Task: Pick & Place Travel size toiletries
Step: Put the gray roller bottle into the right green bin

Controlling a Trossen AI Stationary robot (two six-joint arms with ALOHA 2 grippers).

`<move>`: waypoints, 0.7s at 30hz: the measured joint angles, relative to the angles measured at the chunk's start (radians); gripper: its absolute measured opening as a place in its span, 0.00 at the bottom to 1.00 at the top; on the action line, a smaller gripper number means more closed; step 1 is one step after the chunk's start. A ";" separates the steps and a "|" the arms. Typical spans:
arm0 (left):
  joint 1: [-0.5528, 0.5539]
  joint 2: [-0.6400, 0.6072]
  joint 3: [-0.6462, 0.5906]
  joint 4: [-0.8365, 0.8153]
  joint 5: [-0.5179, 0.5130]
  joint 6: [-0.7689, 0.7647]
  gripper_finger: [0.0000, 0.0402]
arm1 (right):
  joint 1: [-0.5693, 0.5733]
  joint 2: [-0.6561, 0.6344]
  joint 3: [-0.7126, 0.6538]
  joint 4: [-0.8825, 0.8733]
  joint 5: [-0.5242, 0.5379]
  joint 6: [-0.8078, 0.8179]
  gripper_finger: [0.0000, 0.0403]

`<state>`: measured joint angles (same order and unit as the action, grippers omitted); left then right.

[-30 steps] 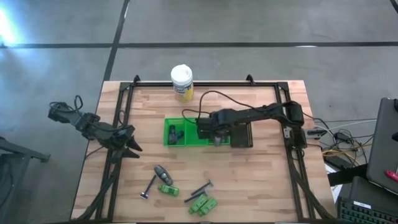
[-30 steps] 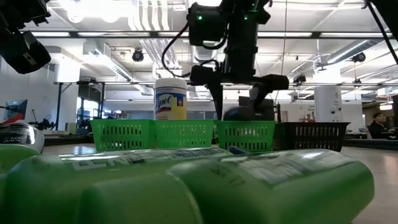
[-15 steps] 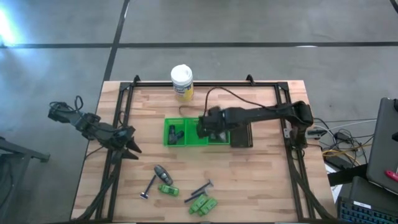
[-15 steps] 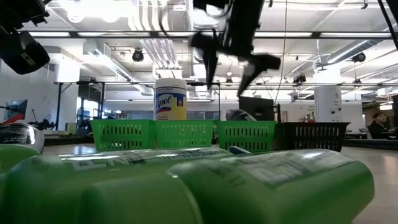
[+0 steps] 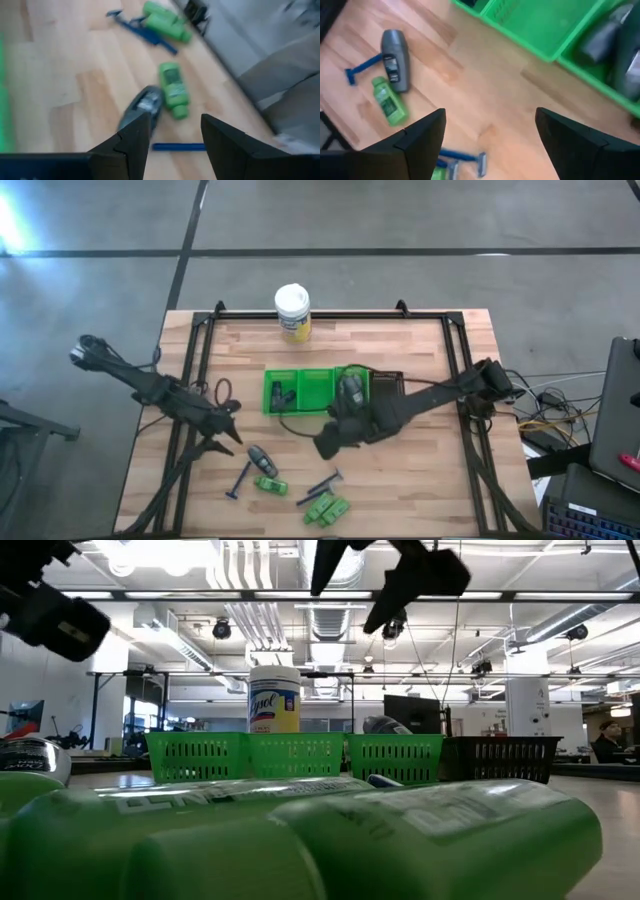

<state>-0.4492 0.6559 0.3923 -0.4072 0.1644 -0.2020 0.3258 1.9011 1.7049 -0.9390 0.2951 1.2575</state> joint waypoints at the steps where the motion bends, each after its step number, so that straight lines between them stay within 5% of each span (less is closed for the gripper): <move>1: 0.000 0.040 0.003 0.011 -0.023 0.017 0.45 | 0.009 0.000 -0.003 -0.004 0.000 0.021 0.77; 11: -0.007 0.343 0.071 0.027 -0.103 0.172 0.60 | 0.071 0.002 -0.025 -0.018 0.023 0.131 0.86; 21: -0.039 0.504 0.156 0.021 -0.103 0.432 0.75 | 0.074 0.001 -0.028 -0.022 0.046 0.103 0.86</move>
<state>-0.4877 1.1601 0.5483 -0.3862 0.0616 0.2298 0.3996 1.9022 1.6768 -0.9615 0.3406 1.3608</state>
